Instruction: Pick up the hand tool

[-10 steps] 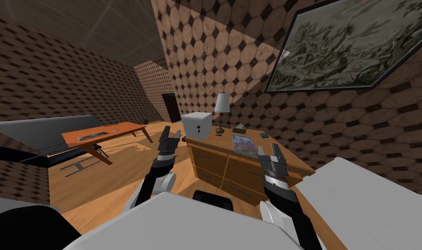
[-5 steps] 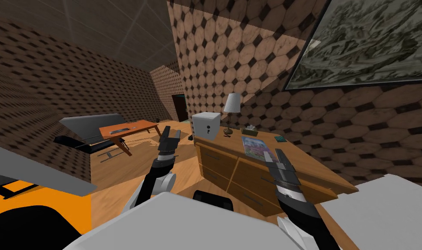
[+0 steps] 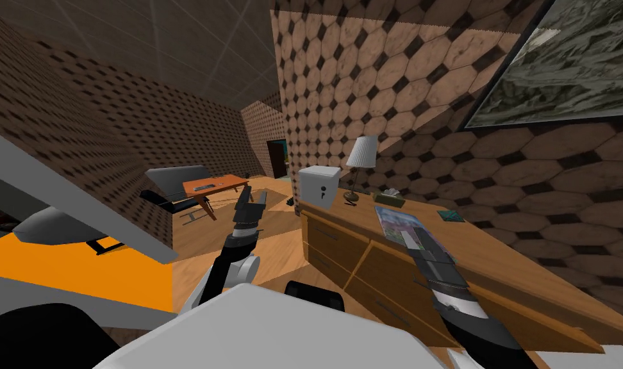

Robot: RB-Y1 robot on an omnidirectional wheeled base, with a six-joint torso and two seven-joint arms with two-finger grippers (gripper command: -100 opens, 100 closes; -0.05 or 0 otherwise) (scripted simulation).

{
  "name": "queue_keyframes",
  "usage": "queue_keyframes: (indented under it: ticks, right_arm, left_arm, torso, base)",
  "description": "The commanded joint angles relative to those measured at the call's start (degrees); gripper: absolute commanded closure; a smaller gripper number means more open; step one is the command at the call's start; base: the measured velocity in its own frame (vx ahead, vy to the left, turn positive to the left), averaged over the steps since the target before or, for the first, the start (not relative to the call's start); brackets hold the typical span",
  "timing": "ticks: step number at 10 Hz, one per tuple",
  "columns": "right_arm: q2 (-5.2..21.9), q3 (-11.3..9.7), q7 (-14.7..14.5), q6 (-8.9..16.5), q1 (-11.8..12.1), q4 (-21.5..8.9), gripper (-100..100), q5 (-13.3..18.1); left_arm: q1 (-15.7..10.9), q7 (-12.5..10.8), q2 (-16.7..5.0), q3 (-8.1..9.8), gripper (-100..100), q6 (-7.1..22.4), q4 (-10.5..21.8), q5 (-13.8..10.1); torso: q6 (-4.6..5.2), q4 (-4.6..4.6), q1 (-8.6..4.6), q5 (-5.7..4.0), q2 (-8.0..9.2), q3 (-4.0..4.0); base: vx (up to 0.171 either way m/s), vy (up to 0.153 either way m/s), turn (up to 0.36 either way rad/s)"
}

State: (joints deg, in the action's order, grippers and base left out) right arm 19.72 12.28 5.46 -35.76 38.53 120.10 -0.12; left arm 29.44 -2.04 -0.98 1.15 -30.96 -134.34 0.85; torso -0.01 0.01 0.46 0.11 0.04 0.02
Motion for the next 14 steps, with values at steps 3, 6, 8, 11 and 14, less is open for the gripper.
queue_keyframes:
  ticks: [3, 6, 8, 11, 14]
  right_arm:
    - [5.72, 4.78, 1.69, -2.43, 1.78, -3.81, -100, 3.66]
    - [10.36, 8.46, 2.83, -4.21, 3.35, -6.86, -100, 7.14]
    - [13.08, 10.27, 3.36, -5.05, 4.10, -8.46, -100, 9.09]
    - [17.86, 13.78, 4.29, -6.62, 5.56, -11.76, -100, 13.41]
    - [20.96, 15.44, 4.69, -7.35, 6.27, -13.45, -100, 15.77]
  left_arm:
    - [0.01, 0.00, 0.00, 0.01, 0, 0.00, 0.00, 0.00]
    - [0.01, 0.00, 0.00, 0.01, 0, 0.00, 0.00, 0.00]
    - [0.00, 0.00, 0.00, 0.00, 0, 0.00, 0.00, 0.00]
    - [0.01, 0.00, -0.01, 0.01, 0, 0.00, 0.00, 0.00]
    - [0.00, 0.00, -0.01, 0.01, 0, 0.00, 0.00, 0.00]
  torso:
    - [0.03, -0.01, -0.09, -0.01, -0.07, -0.04]
    - [0.04, -0.01, -0.10, -0.01, -0.04, -0.03]
    - [0.00, -0.02, -0.09, -0.02, -0.08, -0.05]
    - [0.04, 0.00, -0.24, -0.05, 0.00, 0.00]
    - [0.01, 0.00, -0.22, -0.05, 0.00, 0.00]
  base:
    - [0.027, 0.113, 0.167]
    - [0.030, 0.106, 0.187]
    - [0.033, 0.095, 0.175]
    - [0.025, 0.072, 0.126]
    - [0.025, 0.063, 0.108]
